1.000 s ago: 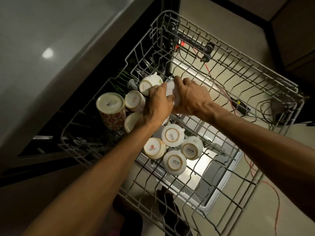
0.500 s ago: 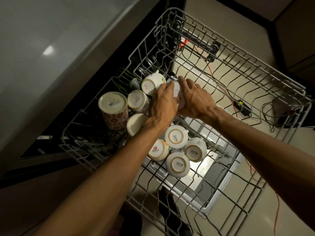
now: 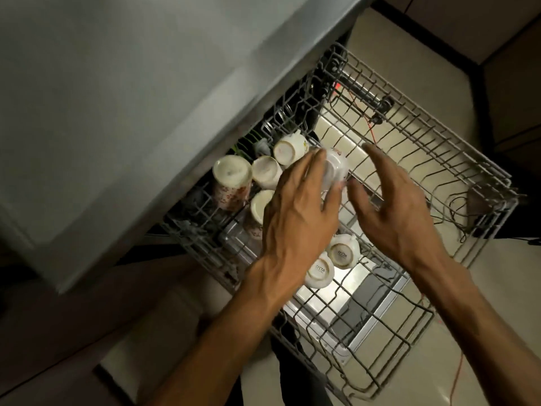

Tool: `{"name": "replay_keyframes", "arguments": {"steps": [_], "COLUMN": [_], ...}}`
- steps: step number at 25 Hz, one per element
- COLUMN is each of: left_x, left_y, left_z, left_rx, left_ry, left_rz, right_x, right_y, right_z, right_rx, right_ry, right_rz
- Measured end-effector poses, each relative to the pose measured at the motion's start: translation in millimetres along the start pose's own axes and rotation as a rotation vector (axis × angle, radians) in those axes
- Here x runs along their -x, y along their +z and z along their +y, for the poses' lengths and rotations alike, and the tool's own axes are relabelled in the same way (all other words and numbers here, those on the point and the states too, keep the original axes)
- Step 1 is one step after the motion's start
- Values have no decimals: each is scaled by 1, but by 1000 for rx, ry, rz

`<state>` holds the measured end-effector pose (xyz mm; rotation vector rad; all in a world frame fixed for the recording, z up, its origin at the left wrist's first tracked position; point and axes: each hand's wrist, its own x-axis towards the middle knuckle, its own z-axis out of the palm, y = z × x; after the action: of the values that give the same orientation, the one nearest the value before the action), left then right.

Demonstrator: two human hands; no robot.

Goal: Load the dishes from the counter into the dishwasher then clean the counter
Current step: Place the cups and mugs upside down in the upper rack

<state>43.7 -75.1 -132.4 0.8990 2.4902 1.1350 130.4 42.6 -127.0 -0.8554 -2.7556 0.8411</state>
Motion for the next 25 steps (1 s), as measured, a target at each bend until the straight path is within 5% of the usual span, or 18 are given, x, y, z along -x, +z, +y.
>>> {"name": "replay_keyframes", "arguments": {"steps": [11,25], "left_x": [81,244], "left_y": [-200,-409], "left_z": [24,-98], "left_rx": [-32,-172], "left_ry": [-152,-572], "left_rz": [269,773], "right_x": [45,110], "right_y": [-52,56], "right_z": [-196,-443], "right_rx": [-100,-149], "right_ry": [-298,-741], "right_rz": [-76,-333]}}
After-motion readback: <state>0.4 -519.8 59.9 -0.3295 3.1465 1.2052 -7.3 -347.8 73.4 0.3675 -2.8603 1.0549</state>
